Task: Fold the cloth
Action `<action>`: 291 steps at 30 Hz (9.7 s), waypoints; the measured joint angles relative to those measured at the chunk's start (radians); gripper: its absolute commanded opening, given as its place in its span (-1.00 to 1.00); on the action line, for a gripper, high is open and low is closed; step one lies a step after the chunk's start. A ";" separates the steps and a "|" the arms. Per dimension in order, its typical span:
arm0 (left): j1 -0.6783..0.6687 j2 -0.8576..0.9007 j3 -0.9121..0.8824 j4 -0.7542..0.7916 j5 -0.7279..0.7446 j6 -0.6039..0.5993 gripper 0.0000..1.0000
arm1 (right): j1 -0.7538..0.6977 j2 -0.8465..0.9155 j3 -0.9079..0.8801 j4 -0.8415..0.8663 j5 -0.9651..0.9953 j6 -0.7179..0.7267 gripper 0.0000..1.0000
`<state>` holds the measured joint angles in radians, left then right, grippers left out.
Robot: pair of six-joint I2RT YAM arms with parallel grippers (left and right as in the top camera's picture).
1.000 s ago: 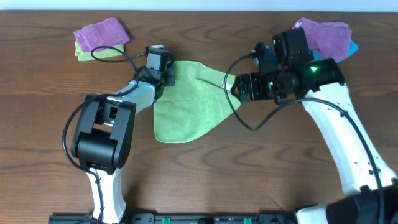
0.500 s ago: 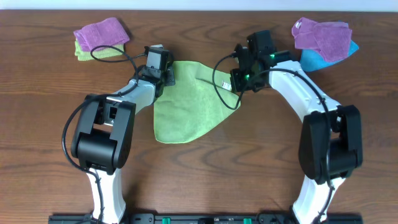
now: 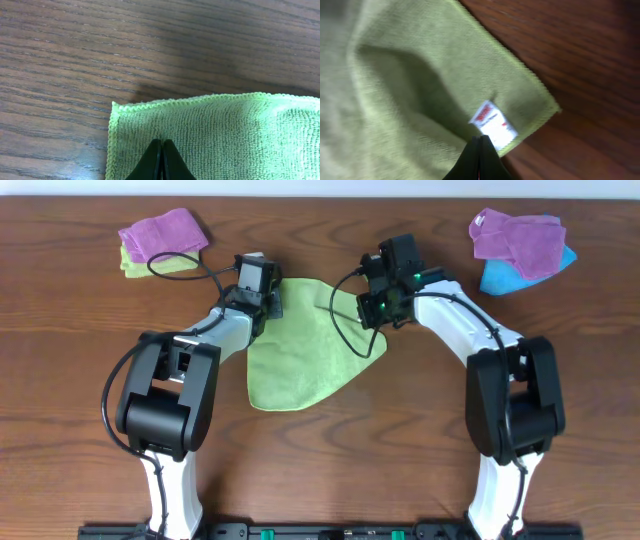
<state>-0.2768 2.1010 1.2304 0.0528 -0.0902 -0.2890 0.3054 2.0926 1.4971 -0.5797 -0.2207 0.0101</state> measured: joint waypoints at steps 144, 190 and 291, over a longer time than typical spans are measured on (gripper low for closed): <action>-0.033 -0.674 -0.610 -0.272 0.367 -0.211 0.08 | -0.118 -0.947 -0.362 -0.368 0.212 0.031 0.93; -0.033 -0.601 -0.610 -0.318 0.349 -0.204 -0.89 | -0.199 -0.772 -0.383 -0.366 0.094 0.051 0.98; 0.035 -0.626 -0.270 -0.051 0.287 -0.317 -0.89 | -0.186 -0.202 -0.491 0.224 -0.617 0.249 0.95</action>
<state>-0.2420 1.4750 0.9607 0.0013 0.1970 -0.6064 0.1196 1.8908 1.0065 -0.3561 -0.8379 0.2588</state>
